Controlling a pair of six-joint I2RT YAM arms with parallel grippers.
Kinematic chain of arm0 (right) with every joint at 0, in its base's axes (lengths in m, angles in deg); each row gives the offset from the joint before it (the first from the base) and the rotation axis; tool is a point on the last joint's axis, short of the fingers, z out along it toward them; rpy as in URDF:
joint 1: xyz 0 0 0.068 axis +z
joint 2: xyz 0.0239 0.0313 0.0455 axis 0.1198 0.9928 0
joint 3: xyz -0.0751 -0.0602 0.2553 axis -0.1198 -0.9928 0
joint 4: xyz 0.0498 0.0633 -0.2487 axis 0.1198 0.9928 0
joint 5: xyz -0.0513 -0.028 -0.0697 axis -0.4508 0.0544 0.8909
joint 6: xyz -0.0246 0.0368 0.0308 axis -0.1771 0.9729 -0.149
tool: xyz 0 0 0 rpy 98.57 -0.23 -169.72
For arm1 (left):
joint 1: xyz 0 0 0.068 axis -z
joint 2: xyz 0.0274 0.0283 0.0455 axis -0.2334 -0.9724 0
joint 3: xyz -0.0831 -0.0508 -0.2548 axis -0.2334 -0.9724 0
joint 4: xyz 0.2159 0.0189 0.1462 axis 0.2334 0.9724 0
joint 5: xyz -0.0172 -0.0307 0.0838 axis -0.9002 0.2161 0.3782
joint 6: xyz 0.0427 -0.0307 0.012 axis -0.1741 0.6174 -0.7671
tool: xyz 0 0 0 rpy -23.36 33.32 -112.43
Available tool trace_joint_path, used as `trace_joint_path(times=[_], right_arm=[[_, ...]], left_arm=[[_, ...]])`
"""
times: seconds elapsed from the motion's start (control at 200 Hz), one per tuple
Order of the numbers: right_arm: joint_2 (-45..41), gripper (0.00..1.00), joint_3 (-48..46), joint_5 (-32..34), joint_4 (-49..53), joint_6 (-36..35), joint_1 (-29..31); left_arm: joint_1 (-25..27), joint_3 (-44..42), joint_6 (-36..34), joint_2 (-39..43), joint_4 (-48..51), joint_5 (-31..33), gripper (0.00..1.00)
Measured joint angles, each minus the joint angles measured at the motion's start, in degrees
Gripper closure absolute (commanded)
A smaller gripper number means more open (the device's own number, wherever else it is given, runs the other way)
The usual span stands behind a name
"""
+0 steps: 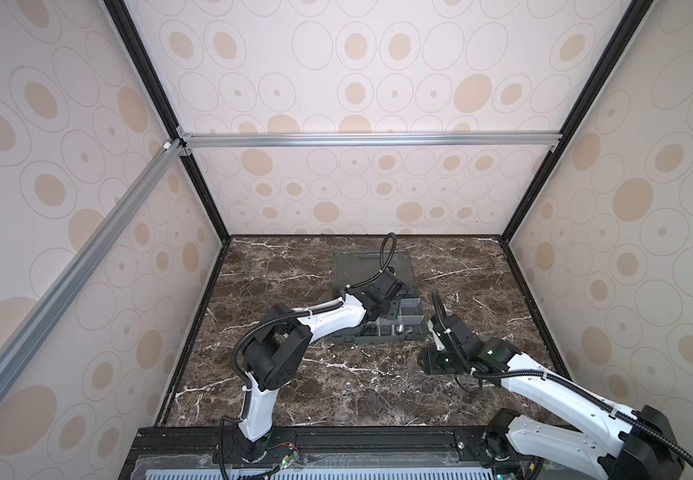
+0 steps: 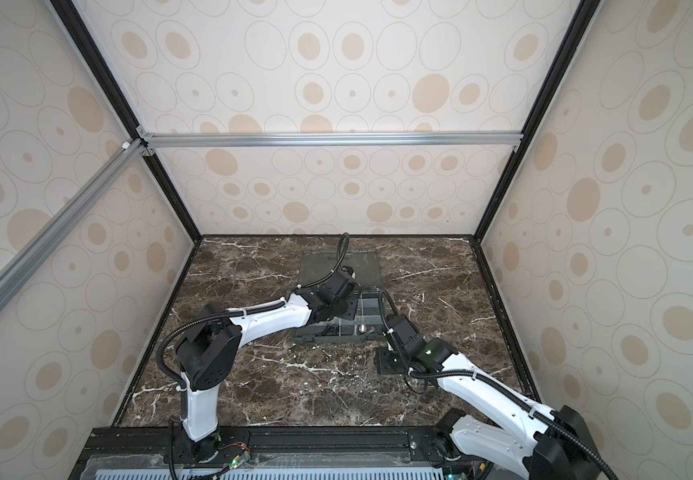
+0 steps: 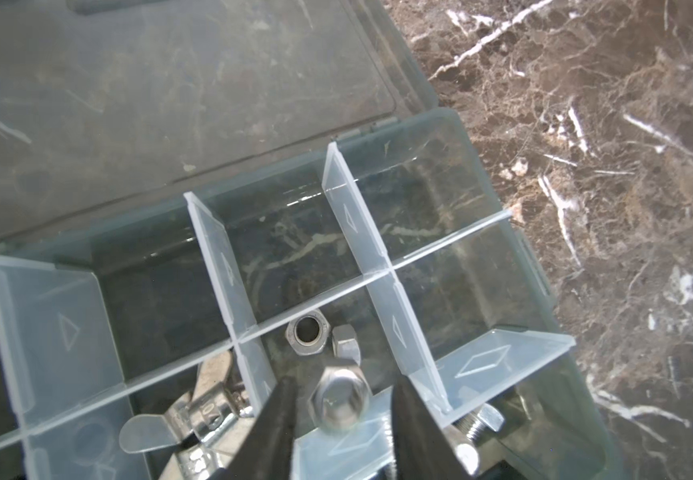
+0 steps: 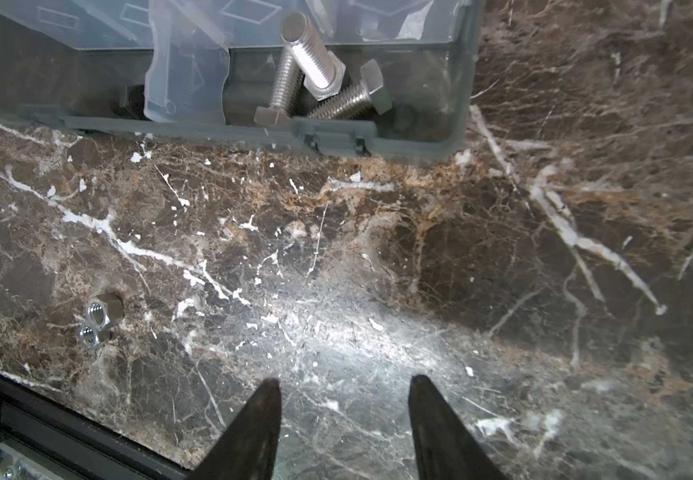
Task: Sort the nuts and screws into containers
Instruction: 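Open the left gripper to drop the hex nut into the compartment, then withdraw the left gripper while the right gripper reaches toward the last hex nuts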
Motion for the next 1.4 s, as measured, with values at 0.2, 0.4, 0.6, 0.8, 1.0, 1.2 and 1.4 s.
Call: trace_joint_path(times=[0.2,0.4,0.6,0.8,1.0,1.2,1.4], right_arm=[[-1.0,0.46,-0.6,0.2,0.2,0.2,0.0],[-1.7,0.46,-1.5,0.2,0.3,0.6,0.0],[-2.1,0.46,-1.6,0.2,0.3,0.7,0.0],[-1.1,0.46,-1.7,-0.5,-0.1,0.7,0.0],[2.4,0.46,-1.7,-1.6,-1.1,0.4,0.0],[6.8,0.46,-1.0,-3.0,-2.6,-0.1,0.2],[12.0,0.46,2.0,-3.9,-4.1,-0.8,3.0]], left_arm=[[-0.1,-1.7,0.7,0.9,-1.9,-1.1,0.37],[-0.2,-6.0,1.4,5.7,-4.2,-1.8,0.36],[-0.2,-13.5,3.0,15.4,-7.7,-1.7,0.35],[-0.3,-22.5,4.4,25.1,-10.0,0.1,0.33],[-0.6,-32.9,6.2,36.3,-10.8,3.1,0.31],[-1.3,-40.7,8.1,47.1,-11.1,6.6,0.28],[-1.6,-47.8,10.5,56.3,-11.1,9.1,0.27]])
